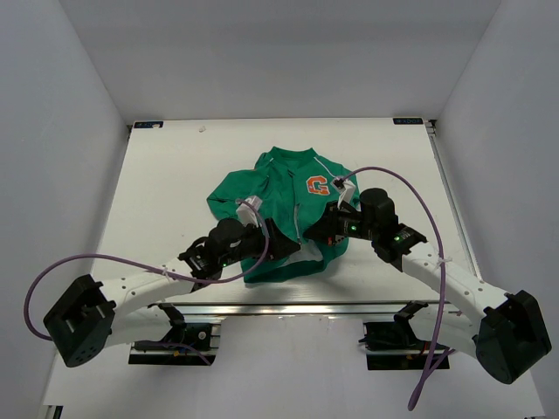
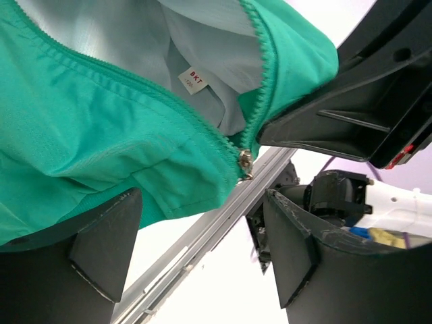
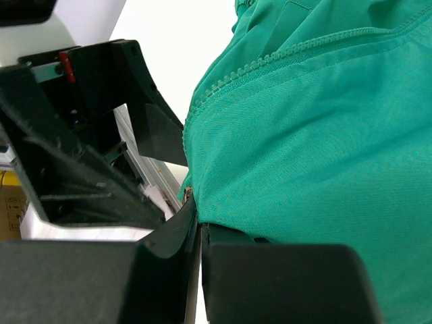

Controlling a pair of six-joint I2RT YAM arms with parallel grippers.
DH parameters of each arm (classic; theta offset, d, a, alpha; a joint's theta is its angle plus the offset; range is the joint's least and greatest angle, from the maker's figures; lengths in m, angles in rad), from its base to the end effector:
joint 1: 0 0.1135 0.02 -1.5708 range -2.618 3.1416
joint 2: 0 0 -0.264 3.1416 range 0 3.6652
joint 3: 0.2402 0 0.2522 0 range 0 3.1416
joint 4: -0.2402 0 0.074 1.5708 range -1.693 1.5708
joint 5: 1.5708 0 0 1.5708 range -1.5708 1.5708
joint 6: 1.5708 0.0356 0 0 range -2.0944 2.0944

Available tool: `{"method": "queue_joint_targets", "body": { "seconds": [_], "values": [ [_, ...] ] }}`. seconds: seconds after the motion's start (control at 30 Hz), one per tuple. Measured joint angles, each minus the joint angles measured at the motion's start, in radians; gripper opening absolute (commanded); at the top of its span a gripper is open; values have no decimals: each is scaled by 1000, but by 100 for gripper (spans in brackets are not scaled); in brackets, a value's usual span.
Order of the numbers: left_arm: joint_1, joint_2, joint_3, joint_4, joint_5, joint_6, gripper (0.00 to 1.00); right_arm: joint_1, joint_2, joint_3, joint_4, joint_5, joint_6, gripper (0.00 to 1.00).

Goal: Zip up the jacket

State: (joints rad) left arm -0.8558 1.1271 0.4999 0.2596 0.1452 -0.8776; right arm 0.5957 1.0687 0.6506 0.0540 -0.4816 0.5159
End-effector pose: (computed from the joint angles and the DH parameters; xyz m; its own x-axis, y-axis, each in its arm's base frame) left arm 0.1549 -0.1862 0.2175 -0.7934 -0.2472 -0.5563 0.3528 0.5581 -0.7510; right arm 0.1892 0.1482 0.2627 -0.6785 0.0683 -0.7315 -0.5988 0.5254 0.6045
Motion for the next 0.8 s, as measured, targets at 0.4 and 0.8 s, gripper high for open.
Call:
{"method": "queue_joint_targets", "body": {
  "seconds": [0.4,0.8],
  "values": [
    [29,28,-25,167,116,-25,58,0,6,0,0,4,0,0],
    [33,63,-25,190,148,-22,47,0,6,0,-1,5,0,0]
  ]
}}
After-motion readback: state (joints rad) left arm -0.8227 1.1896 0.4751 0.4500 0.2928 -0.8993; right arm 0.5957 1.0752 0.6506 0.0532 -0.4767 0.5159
